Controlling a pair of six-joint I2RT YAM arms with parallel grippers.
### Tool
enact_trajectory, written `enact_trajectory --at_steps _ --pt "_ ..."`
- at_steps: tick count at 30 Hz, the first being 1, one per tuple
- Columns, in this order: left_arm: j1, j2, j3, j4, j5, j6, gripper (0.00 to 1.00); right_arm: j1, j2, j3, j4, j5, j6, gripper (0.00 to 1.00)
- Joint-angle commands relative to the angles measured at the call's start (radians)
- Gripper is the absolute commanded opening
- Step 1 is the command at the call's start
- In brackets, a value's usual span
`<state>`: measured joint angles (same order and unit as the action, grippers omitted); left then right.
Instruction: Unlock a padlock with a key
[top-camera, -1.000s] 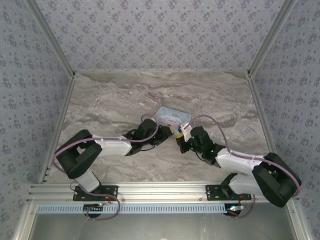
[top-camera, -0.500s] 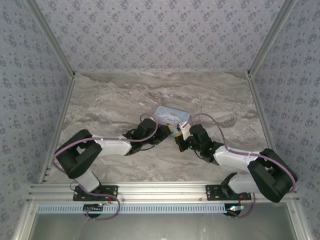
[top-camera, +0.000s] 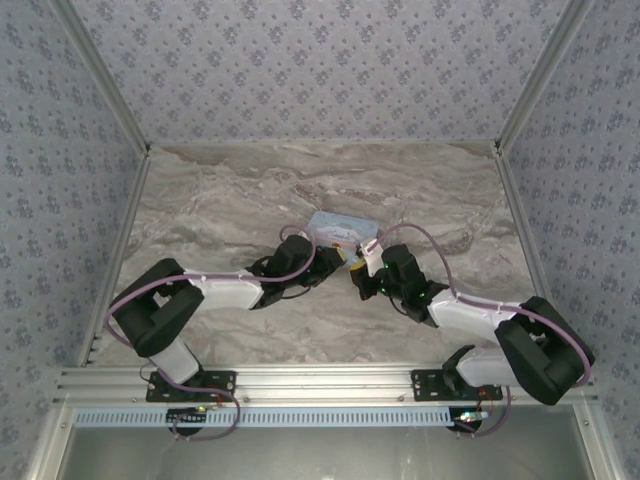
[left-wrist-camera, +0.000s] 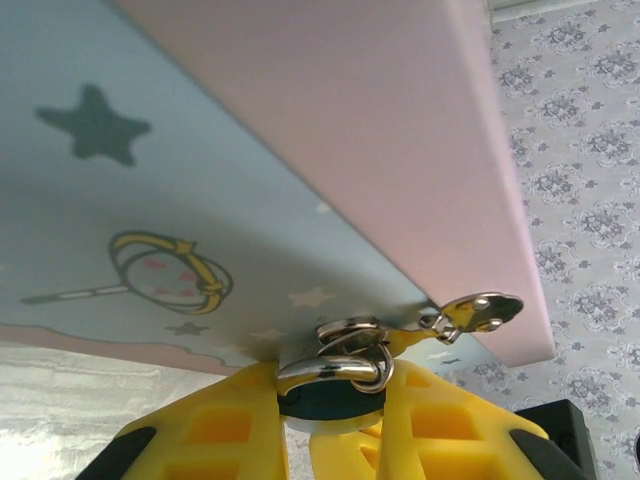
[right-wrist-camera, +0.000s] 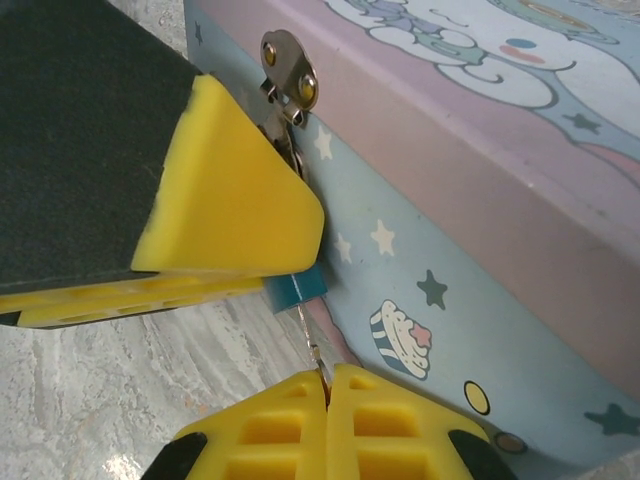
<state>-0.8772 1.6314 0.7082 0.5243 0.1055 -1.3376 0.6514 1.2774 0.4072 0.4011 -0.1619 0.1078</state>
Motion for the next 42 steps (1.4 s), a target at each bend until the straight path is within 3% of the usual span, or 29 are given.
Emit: enact_trajectory --at_steps 1,42 --pt "-0.023 0.008 0.038 0.057 0.08 -0.007 0.19 -0.001 0.0 0.066 0.142 -0.051 0.011 0.0" --pt "-0.024 0.038 0.02 0.055 0.092 -0.019 0.19 -0.029 0.0 0.078 0.173 -0.113 0.026 0.0"
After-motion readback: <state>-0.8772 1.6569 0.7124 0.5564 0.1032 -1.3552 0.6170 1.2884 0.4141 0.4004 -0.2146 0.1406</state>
